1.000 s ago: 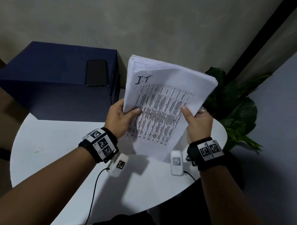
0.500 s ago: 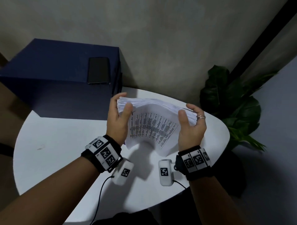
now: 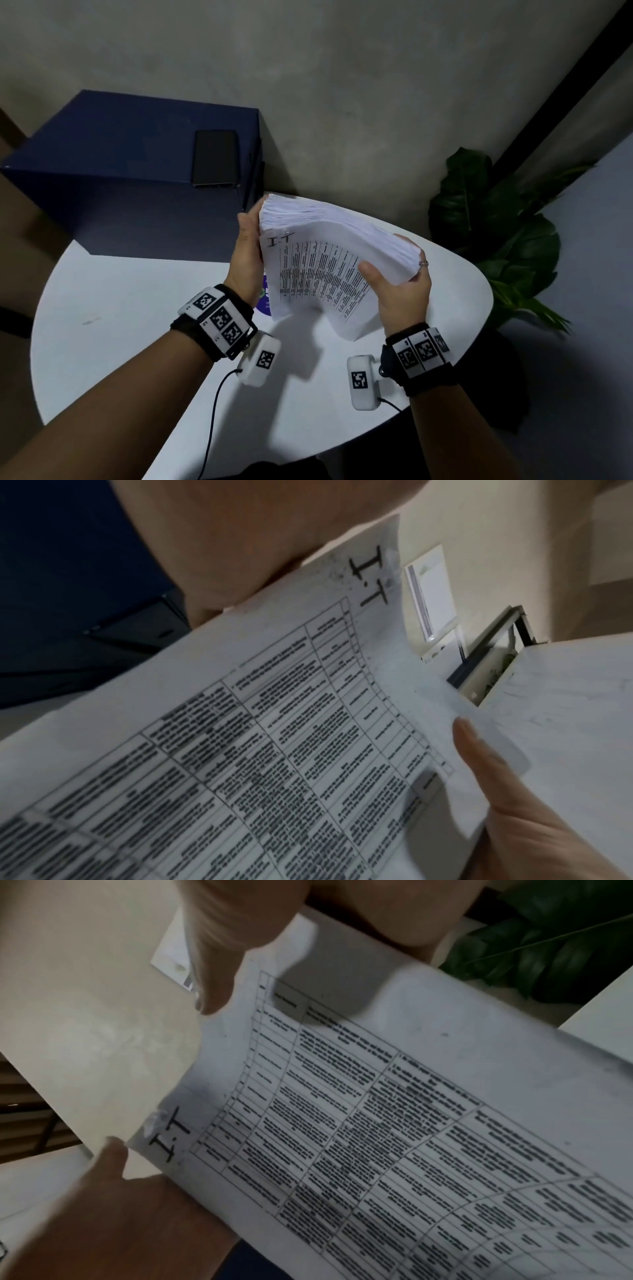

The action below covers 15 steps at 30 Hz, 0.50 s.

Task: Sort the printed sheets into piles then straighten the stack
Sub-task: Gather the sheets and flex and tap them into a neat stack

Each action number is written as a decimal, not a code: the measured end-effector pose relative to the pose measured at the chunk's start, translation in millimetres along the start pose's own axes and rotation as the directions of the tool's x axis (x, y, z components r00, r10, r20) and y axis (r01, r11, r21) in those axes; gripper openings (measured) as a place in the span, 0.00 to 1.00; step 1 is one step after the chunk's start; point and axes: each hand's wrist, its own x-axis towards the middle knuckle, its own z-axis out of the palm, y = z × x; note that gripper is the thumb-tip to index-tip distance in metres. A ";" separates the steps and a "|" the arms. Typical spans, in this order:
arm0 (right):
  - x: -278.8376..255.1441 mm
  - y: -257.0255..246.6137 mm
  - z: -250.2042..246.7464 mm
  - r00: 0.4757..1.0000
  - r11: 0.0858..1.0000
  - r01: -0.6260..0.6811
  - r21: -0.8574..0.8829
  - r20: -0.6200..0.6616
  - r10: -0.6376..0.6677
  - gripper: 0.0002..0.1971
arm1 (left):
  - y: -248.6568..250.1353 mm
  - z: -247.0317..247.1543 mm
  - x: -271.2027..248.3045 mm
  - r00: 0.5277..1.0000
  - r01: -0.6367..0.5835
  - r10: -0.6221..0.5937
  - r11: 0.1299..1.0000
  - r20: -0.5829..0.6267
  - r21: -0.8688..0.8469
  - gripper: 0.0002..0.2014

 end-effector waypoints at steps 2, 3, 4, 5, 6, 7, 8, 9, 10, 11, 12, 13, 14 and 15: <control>0.9 3.3 0.2 1.000 1.000 -0.002 -0.012 0.004 0.002 0.28 | -3.5 -5.5 2.0 0.999 -0.025 0.024 0.999 0.032 0.035 0.48; 1.6 4.7 -0.4 1.000 1.000 -0.013 -0.027 0.001 0.013 0.27 | -5.5 -7.0 1.7 0.997 -0.033 0.029 0.997 0.069 0.067 0.51; 2.4 5.2 -0.3 0.999 0.999 -0.032 -0.038 -0.011 0.032 0.25 | -5.5 -8.1 2.0 0.994 -0.036 0.024 0.993 0.104 0.113 0.51; 3.4 5.8 -0.2 0.998 0.998 -0.057 -0.041 -0.026 0.056 0.24 | -7.1 -10.9 3.7 0.992 -0.033 0.012 0.986 0.125 0.166 0.50; 4.8 7.3 -0.9 0.997 0.996 -0.078 -0.042 -0.034 0.076 0.22 | -8.6 -13.9 5.3 0.991 -0.029 -0.003 0.972 0.136 0.233 0.51; 6.4 9.4 -1.8 0.994 0.994 -0.099 -0.047 -0.043 0.097 0.21 | -12.2 -17.8 6.7 0.988 -0.035 -0.011 0.955 0.152 0.294 0.53; 7.6 11.8 -1.9 0.992 0.991 -0.120 -0.060 -0.049 0.117 0.19 | -15.4 -20.7 7.2 0.986 -0.036 -0.024 0.937 0.167 0.347 0.57; 8.6 13.9 -1.1 0.990 0.988 -0.138 -0.068 -0.050 0.134 0.18 | -18.3 -22.4 6.4 0.984 -0.039 -0.030 0.926 0.175 0.377 0.58; 9.7 17.2 -0.7 0.988 0.986 -0.152 -0.070 -0.045 0.149 0.17 | -20.4 -22.6 6.2 0.985 -0.032 -0.035 0.926 0.169 0.376 0.58; 10.4 19.1 0.6 0.987 0.984 -0.161 -0.070 -0.039 0.159 0.15 | -22.3 -21.9 6.4 0.985 -0.023 -0.041 0.933 0.170 0.360 0.56; 10.3 20.0 2.2 0.986 0.984 -0.162 -0.067 -0.035 0.160 0.14 | -22.1 -18.6 7.5 0.984 -0.015 -0.050 0.933 0.173 0.359 0.53; 10.3 19.3 3.4 0.986 0.985 -0.164 -0.058 -0.032 0.163 0.13 | -20.8 -16.3 9.0 0.984 -0.008 -0.059 0.929 0.169 0.370 0.51; 11.5 17.3 4.4 0.987 0.986 -0.161 -0.052 -0.025 0.160 0.13 | -17.0 -15.7 12.2 0.985 -0.003 -0.062 0.927 0.162 0.375 0.51; 13.6 15.6 4.3 0.988 0.986 -0.153 -0.059 -0.019 0.152 0.12 | -11.4 -14.9 14.7 0.989 -0.017 -0.040 0.926 0.144 0.376 0.51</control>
